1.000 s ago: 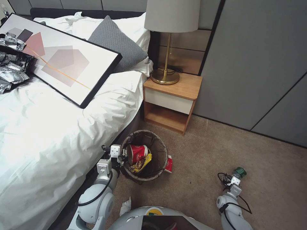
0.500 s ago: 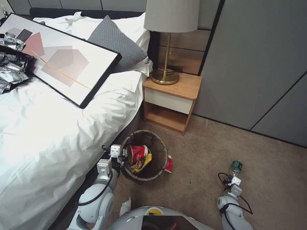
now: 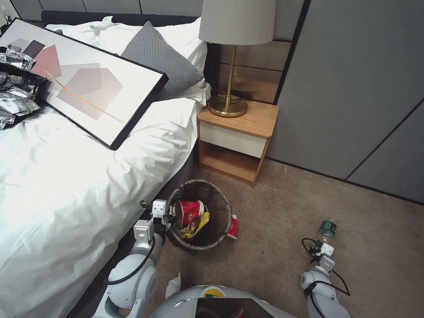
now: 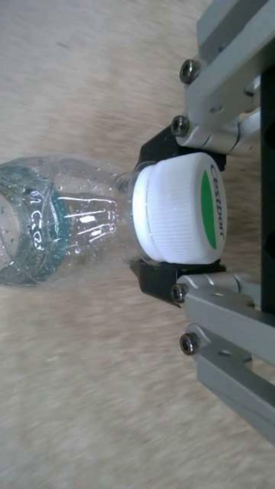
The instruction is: Pick up the trash bin, then pick up the garbage from the floor and place it into the trash bin.
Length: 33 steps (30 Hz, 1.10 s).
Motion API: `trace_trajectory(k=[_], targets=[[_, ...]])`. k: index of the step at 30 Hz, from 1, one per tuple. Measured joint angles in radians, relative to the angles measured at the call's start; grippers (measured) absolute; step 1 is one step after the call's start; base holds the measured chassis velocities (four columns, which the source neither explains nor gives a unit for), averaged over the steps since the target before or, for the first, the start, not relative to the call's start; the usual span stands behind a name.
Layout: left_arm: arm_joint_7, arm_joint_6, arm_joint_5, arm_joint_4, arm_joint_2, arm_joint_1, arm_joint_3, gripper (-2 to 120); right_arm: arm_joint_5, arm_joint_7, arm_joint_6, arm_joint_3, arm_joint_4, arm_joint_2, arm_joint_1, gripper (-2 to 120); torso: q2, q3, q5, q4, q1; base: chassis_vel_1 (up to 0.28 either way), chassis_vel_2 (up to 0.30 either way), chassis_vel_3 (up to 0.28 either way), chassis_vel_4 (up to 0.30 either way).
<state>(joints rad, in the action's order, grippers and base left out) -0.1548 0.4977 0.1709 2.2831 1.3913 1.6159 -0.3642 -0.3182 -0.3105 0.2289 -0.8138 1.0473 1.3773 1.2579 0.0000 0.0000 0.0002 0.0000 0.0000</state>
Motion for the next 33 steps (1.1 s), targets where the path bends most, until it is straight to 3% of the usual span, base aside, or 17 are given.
trace_trajectory(k=[3,5,6,8,12,14,20,23,33], targets=[[0.000,0.001,0.000,0.000,0.000,-0.001,0.000,7,0.043,0.017,0.063,-0.006,0.073,0.006,0.029,29,0.000,0.000,-0.0001,0.0001,0.000,0.000,0.000,0.000,0.000],[0.000,0.002,-0.001,-0.001,0.000,-0.001,0.001,7,0.109,0.071,0.177,-0.014,0.181,0.019,0.066,29,0.000,0.000,-0.0003,0.0001,0.000,0.000,0.000,0.000,0.000],[0.000,0.002,-0.001,-0.001,0.000,-0.001,0.001,7,0.109,0.071,0.177,-0.014,0.181,0.019,0.066,29,0.000,0.000,-0.0003,0.0001,0.000,0.000,0.000,0.000,0.000],[0.000,0.003,-0.002,-0.003,0.001,-0.002,0.004,7,0.155,0.139,0.274,-0.020,0.299,0.034,0.103,29,0.000,0.000,-0.0005,0.0003,0.000,0.000,0.000,0.000,0.000],[0.000,0.004,-0.004,-0.005,0.002,-0.003,0.006,7,0.181,0.200,0.327,-0.018,0.406,0.049,0.143,29,0.000,0.000,-0.0004,-0.0001,0.000,0.000,0.000,0.000,0.000],[0.000,0.005,-0.005,-0.005,0.002,-0.002,0.008,7,0.213,0.256,0.368,0.001,0.516,0.058,0.186,29,0.000,0.000,-0.0004,-0.0001,0.000,0.000,0.000,0.000,0.000],[0.000,0.008,-0.004,-0.005,0.002,0.000,0.012,7,0.249,0.346,0.407,0.096,0.705,0.060,0.269,29,0.000,0.000,-0.0003,0.0000,0.000,0.000,0.000,0.000,0.000],[0.000,0.009,-0.004,-0.007,0.002,-0.001,0.015,7,0.269,0.448,0.427,0.173,0.803,0.053,0.313,29,0.000,0.000,-0.0003,0.0000,0.000,0.000,0.000,0.000,0.000],[0.002,0.009,-0.003,-0.011,0.003,-0.004,0.020,7,0.295,0.592,0.424,0.298,0.870,0.022,0.306,29,0.000,0.000,-0.0003,0.0000,0.000,0.000,0.000,0.000,0.000]])
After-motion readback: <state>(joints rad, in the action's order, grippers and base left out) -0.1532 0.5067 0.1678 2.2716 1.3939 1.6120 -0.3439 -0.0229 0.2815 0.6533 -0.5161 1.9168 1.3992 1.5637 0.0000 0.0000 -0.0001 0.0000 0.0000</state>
